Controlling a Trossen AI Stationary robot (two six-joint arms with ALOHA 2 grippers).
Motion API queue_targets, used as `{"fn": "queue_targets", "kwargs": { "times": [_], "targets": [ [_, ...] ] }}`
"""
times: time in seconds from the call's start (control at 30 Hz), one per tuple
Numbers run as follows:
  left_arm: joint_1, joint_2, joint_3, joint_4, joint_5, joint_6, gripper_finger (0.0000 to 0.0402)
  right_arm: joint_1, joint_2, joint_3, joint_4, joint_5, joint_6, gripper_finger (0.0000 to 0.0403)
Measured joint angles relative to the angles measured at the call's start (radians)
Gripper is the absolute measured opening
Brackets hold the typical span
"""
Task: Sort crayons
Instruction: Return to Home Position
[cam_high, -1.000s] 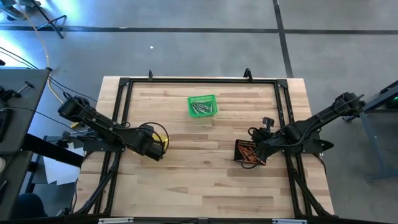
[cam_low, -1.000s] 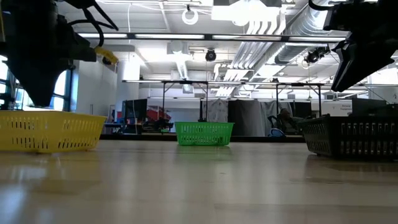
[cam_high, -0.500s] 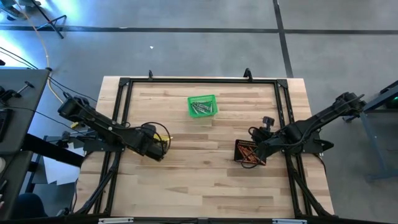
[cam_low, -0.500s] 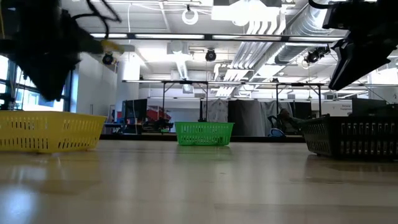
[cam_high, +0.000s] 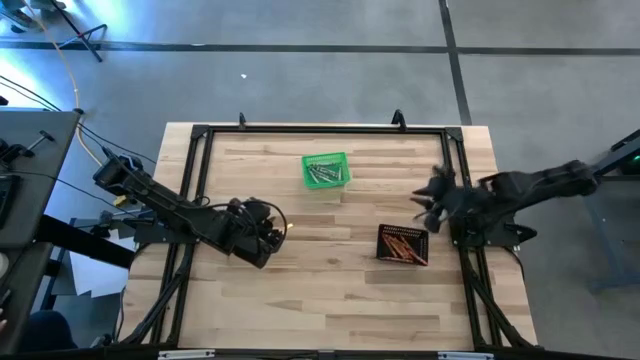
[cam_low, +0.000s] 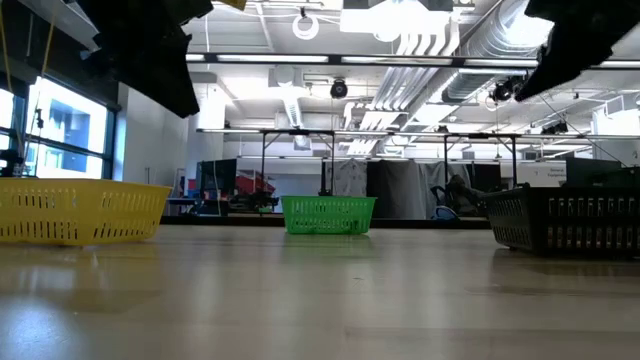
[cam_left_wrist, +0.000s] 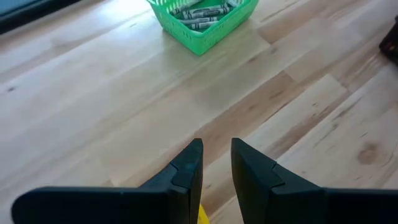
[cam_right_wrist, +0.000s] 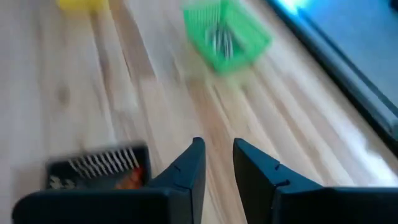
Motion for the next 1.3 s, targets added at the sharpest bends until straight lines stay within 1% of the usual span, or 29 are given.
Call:
{"fn": "queue_targets", "kwargs": {
  "times": [0.07,0.2,0.27,0.37,0.43,0.57,0.73,0.87,1.03,1.3],
  "targets": [
    [0.0,0.0,0.0,0.003,-0.005,0.016,0.0069,-0.036,-0.083,-0.007,0.063,-0.03,-0.046,0.0077],
    [0.0,0.0,0.0,0.006,-0.015,0.042,0.007,-0.073,-0.233,-0.095,0.334,-0.115,-0.218,0.0077],
    [0.0,0.0,0.0,0.006,-0.022,0.042,0.007,-0.086,-0.295,-0.153,0.432,-0.147,-0.304,0.0077],
    [0.0,0.0,0.0,0.009,-0.024,0.035,0.007,-0.111,-0.382,-0.243,0.52,-0.129,-0.36,0.0077],
    [0.0,0.0,0.0,0.023,-0.024,0.035,0.007,-0.128,-0.434,-0.298,0.579,-0.101,-0.358,0.0077],
    [0.0,0.0,0.0,0.064,-0.026,0.066,0.007,-0.148,-0.505,-0.376,0.73,-0.098,-0.345,0.0076],
    [0.0,0.0,0.0,0.104,-0.033,0.108,0.007,-0.165,-0.546,-0.496,0.935,-0.115,-0.358,0.0075],
    [0.0,0.0,0.0,0.128,-0.039,0.121,0.007,-0.167,-0.549,-0.581,1.029,-0.118,-0.356,0.0075],
    [0.0,0.0,0.0,0.133,-0.039,0.121,0.007,-0.167,-0.549,-0.624,1.074,-0.119,-0.334,0.0075],
    [0.0,0.0,0.0,0.133,-0.039,0.121,0.007,-0.167,-0.549,-0.637,1.044,-0.119,-0.274,0.0075]
  ]
}}
